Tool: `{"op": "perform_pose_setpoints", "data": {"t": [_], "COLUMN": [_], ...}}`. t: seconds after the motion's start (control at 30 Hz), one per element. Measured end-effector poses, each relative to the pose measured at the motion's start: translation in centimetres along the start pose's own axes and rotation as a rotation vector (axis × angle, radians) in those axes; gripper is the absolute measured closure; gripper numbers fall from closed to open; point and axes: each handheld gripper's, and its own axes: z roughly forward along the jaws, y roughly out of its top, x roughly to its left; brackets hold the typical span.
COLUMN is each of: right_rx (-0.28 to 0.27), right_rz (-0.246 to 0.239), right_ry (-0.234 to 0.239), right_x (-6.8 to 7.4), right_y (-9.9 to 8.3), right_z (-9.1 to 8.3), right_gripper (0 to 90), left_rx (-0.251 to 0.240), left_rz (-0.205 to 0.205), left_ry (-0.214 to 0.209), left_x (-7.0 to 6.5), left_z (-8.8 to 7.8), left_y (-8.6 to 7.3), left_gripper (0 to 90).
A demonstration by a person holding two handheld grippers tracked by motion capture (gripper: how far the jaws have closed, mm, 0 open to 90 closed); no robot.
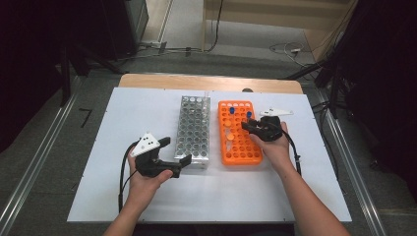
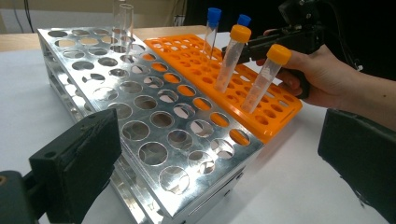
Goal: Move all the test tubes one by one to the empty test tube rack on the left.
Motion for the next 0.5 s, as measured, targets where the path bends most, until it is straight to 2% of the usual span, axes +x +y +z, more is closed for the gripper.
{"op": "perform_pose_setpoints", "data": {"t": [0.27, 0.4, 0.5], "right_rx": [-0.016, -0.035, -0.072], "right_rz": [-0.052, -0.035, -0.037], "right_ry": [-0.042, -0.031, -0.028], "right_x": [0.7, 0.4, 0.4], "right_y": [-0.1, 0.0, 0.3], "right_z": [0.4, 0.0, -0.9], "right_gripper": [74.5, 74.9, 74.9], "left_rx": [0.002, 0.003, 0.001], "left_rz": [-0.005, -0.002, 0.000], "left_ry": [0.010, 0.010, 0.008], "left_x": [0.0, -0.1, -0.1], "left_z": [0.1, 0.1, 0.0], "left_y": [0.0, 0.0, 0.0], "left_gripper": [0.0, 0.0, 0.0]}}
